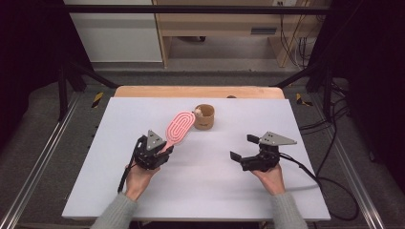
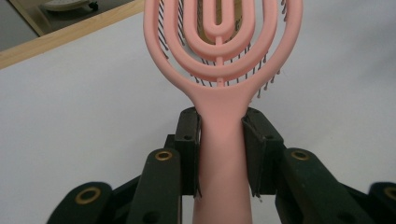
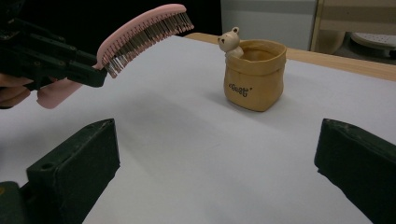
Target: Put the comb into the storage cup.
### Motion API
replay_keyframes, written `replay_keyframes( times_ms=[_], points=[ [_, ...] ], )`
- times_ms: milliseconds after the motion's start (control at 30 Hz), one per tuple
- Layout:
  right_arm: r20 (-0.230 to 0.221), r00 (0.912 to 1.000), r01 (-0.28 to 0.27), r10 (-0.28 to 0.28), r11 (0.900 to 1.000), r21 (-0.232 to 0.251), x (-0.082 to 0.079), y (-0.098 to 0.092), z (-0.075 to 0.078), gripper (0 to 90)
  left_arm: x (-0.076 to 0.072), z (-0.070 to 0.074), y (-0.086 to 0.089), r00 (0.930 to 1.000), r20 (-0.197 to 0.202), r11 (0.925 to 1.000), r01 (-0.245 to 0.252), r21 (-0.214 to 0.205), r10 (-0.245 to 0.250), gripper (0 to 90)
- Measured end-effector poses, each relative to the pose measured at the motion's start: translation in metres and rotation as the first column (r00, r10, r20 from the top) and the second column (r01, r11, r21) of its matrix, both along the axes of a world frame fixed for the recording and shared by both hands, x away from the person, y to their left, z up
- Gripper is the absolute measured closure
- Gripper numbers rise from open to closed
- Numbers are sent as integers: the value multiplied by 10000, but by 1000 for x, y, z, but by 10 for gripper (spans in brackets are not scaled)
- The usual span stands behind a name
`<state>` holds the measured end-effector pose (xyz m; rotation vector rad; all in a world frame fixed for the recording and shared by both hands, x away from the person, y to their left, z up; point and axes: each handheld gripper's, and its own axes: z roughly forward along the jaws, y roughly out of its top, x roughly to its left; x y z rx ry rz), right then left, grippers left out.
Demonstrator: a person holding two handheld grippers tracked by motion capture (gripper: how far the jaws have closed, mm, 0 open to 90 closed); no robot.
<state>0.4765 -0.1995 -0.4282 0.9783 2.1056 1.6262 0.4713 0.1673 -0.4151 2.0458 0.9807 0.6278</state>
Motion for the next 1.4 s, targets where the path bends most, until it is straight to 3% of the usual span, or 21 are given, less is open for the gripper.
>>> replay_keyframes(
  times_ms=[367, 767, 933, 1400],
  points=[
    [53, 10000, -39, 38, 9997, 237, 4, 11, 7, 4, -3, 2, -7, 9999, 113, 9999, 127, 4, -127, 689],
    [-32, 10000, -62, 63, 9999, 96, 6, 21, 10, 5, -5, 3, -13, 9997, 220, 9999, 115, -20, -114, 689],
    [-2, 10000, -65, 65, 9995, 306, 7, 23, 12, 6, -6, 4, -15, 9997, 202, 9998, 103, -141, -100, 690],
    [87, 9997, -222, 220, 9997, 144, 11, 38, 22, 9, -7, 3, -23, 9997, 172, 9985, 202, -505, -193, 689]
  ],
)
